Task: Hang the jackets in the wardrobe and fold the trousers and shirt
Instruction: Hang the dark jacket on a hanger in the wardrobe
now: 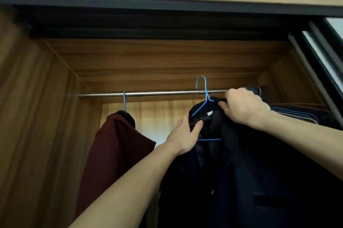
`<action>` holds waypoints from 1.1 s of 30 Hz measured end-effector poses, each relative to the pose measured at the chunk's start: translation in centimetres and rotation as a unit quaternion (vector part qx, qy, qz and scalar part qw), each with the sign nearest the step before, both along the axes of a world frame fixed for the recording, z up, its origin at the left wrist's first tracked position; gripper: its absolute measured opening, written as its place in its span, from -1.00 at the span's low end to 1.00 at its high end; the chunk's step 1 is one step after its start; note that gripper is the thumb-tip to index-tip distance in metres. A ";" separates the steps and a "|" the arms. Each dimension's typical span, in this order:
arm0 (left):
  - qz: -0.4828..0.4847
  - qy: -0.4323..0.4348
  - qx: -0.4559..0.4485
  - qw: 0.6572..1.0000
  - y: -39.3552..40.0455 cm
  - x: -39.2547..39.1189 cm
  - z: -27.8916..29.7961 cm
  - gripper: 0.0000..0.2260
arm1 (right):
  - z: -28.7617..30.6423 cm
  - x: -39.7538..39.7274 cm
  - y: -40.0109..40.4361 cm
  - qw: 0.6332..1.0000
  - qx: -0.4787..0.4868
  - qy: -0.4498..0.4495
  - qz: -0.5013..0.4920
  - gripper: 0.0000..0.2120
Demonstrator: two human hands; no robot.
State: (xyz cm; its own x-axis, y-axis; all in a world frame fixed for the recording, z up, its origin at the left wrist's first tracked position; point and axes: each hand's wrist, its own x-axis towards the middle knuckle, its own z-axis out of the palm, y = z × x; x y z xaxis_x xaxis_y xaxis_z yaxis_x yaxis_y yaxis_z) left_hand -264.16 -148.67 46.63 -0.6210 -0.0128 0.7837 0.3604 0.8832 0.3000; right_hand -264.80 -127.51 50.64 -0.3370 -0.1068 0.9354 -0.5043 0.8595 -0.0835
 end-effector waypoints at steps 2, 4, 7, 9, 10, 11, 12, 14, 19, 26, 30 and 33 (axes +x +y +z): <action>-0.001 -0.003 0.013 1.000 -0.4 -1.1 0.6 -0.38 | 0.7 -0.8 -0.9 1.000 -0.001 -0.003 0.005 -0.74; 0.000 -0.006 0.025 1.000 -0.9 -2.2 1.3 -0.37 | 1.7 -1.4 -2.0 1.000 0.001 -0.013 0.009 -0.74; 0.014 -0.008 0.040 0.999 -2.0 -3.8 1.9 -0.36 | 3.0 -2.5 -3.8 0.999 -0.002 -0.029 0.021 -0.78; 0.018 0.008 0.058 0.998 -2.4 -4.8 2.1 -0.37 | 3.7 -3.2 -4.7 0.999 -0.016 -0.037 0.032 -0.80; 0.025 0.017 0.066 0.997 -2.6 -5.4 2.1 -0.37 | 4.0 -3.6 -5.1 0.998 -0.018 -0.038 0.036 -0.81; 0.035 0.024 0.069 0.997 -2.7 -5.9 2.2 -0.37 | 4.3 -4.0 -5.5 0.998 -0.017 -0.037 0.039 -0.81; 0.045 0.028 0.069 0.996 -2.8 -6.3 2.3 -0.37 | 4.5 -4.4 -5.7 0.998 -0.020 -0.038 0.042 -0.80; 0.058 0.033 0.071 0.995 -3.0 -7.2 2.7 -0.36 | 5.1 -5.0 -6.2 0.998 -0.027 -0.042 0.048 -0.80; 0.073 0.036 0.069 0.994 -4.0 -8.8 4.2 -0.34 | 6.3 -6.7 -7.3 0.998 -0.028 -0.042 0.045 -0.81; 0.069 0.035 0.081 0.994 -4.1 -11.8 4.5 -0.32 | 6.6 -8.4 -7.6 0.999 -0.018 -0.032 0.036 -0.87; 0.077 0.045 0.088 0.992 -4.3 -12.5 4.1 -0.33 | 6.5 -8.5 -7.7 0.998 -0.018 -0.042 0.039 -0.83; 0.082 0.043 0.077 0.993 -4.4 -12.6 3.4 -0.33 | 6.0 -8.4 -7.8 0.998 -0.020 -0.048 0.042 -0.82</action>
